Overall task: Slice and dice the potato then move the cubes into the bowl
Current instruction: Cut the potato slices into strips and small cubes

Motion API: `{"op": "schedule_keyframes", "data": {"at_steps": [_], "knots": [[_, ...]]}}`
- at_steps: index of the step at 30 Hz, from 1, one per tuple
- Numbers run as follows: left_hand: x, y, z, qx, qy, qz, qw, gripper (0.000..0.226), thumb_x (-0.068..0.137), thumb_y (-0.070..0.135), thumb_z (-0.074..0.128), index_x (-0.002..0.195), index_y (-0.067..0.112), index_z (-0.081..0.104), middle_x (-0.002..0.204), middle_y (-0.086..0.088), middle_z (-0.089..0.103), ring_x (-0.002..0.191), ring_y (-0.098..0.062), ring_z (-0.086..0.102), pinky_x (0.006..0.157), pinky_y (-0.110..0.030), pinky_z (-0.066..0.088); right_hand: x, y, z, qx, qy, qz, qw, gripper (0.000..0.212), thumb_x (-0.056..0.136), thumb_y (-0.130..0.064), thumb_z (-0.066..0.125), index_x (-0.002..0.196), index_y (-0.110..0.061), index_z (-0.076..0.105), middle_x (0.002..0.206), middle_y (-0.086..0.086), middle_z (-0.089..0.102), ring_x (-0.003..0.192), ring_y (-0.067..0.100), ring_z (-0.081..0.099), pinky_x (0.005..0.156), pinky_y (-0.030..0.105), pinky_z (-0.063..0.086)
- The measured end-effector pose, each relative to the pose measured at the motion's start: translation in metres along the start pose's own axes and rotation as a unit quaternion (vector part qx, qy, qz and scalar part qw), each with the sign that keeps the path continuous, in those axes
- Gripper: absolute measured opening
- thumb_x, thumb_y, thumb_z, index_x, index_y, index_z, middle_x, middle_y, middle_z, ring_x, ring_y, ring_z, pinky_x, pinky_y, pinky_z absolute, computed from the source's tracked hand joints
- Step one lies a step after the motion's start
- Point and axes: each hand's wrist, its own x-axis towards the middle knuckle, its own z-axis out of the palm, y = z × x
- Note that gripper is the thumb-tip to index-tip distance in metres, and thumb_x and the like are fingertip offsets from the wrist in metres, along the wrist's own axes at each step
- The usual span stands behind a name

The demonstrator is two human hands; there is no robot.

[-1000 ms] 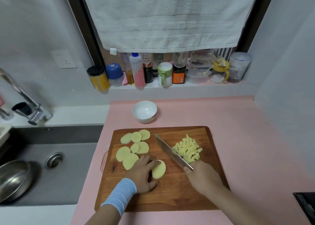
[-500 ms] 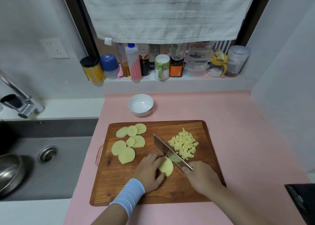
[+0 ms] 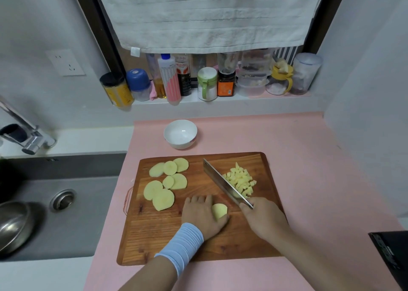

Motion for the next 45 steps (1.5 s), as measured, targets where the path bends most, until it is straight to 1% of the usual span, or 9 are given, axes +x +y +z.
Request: {"op": "schedule_keyframes", "data": {"at_steps": [4,6,14,18,22,28,33,41,45], "knots": [[0.002,-0.019,0.010,-0.090,0.023,0.256,0.962,0.068,0.078,0.060,0.052,0.139,0.029,0.048,0.133,0.001,0.045,0.113,-0.021,0.043,0.095,-0.038,0.042,0.000,0.002,-0.002,0.003,-0.004,-0.001,1.000,0.029,0.100,-0.046,0.049,0.099,-0.029,0.072,0.078,-0.010,0.068,0.080,0.016,0.065,0.062,0.029,0.047],[0.003,-0.028,0.014,-0.061,-0.001,0.303,0.951,0.069,0.077,0.049,0.057,0.143,0.033,0.045,0.138,0.001,0.042,0.116,-0.021,0.041,0.093,-0.036,0.041,-0.001,0.002,-0.002,0.001,-0.006,-0.004,1.000,0.028,0.100,-0.046,0.049,0.095,-0.030,0.071,0.076,-0.010,0.067,0.077,0.014,0.063,0.058,0.028,0.043],[-0.010,-0.029,0.014,-0.039,0.038,0.104,0.993,0.077,0.077,0.074,0.049,0.139,0.029,0.048,0.122,0.001,0.048,0.110,-0.021,0.046,0.090,-0.035,0.045,-0.008,-0.004,0.005,-0.015,-0.033,-0.022,0.999,0.033,0.100,-0.045,0.050,0.079,-0.023,0.063,0.071,-0.006,0.065,0.070,0.011,0.062,0.054,0.030,0.041],[-0.022,-0.037,0.035,-0.130,0.162,0.190,0.960,0.039,0.081,0.045,0.065,0.110,0.019,0.060,0.107,0.001,0.052,0.091,-0.020,0.049,0.075,-0.033,0.049,-0.014,-0.006,0.007,-0.061,-0.043,-0.047,0.996,0.031,0.101,-0.045,0.047,0.083,-0.026,0.063,0.075,-0.009,0.064,0.070,0.007,0.057,0.056,0.027,0.039],[-0.025,-0.038,0.043,-0.150,0.172,0.248,0.941,0.012,0.086,0.022,0.060,0.095,0.016,0.056,0.102,0.000,0.053,0.088,-0.021,0.050,0.073,-0.036,0.051,-0.017,-0.007,0.007,-0.089,-0.062,-0.076,0.991,0.037,0.101,-0.041,0.047,0.067,-0.027,0.052,0.069,-0.008,0.059,0.064,0.008,0.053,0.053,0.025,0.036],[-0.027,-0.036,0.041,-0.159,0.172,0.234,0.944,0.016,0.080,0.024,0.063,0.092,0.016,0.056,0.098,0.000,0.054,0.087,-0.021,0.049,0.075,-0.032,0.049,-0.013,-0.008,0.010,-0.075,-0.081,-0.084,0.990,0.037,0.101,-0.040,0.047,0.069,-0.025,0.054,0.070,-0.006,0.061,0.067,0.011,0.059,0.063,0.030,0.048],[-0.025,-0.027,0.038,-0.173,0.190,0.228,0.939,0.017,0.078,0.024,0.066,0.089,0.016,0.056,0.092,0.001,0.055,0.085,-0.020,0.049,0.075,-0.028,0.046,-0.017,-0.005,0.015,-0.084,-0.061,-0.102,0.989,0.035,0.102,-0.039,0.044,0.072,-0.023,0.051,0.067,-0.005,0.058,0.064,0.012,0.057,0.053,0.025,0.038],[-0.022,-0.027,0.042,-0.229,0.187,0.217,0.930,0.032,0.073,0.018,0.068,0.105,0.015,0.067,0.105,0.002,0.063,0.095,-0.020,0.057,0.087,-0.028,0.050,-0.044,-0.012,0.025,-0.119,-0.018,-0.120,0.985,0.025,0.103,-0.041,0.038,0.110,-0.033,0.061,0.091,-0.003,0.071,0.085,0.020,0.067,0.068,0.033,0.045],[-0.022,-0.028,0.043,-0.229,0.177,0.213,0.933,0.028,0.074,0.018,0.067,0.102,0.014,0.068,0.105,0.001,0.063,0.093,-0.021,0.058,0.084,-0.031,0.051,-0.049,-0.013,0.024,-0.114,-0.020,-0.105,0.988,0.025,0.104,-0.040,0.037,0.105,-0.030,0.059,0.093,-0.002,0.071,0.087,0.022,0.066,0.065,0.032,0.037]]}}
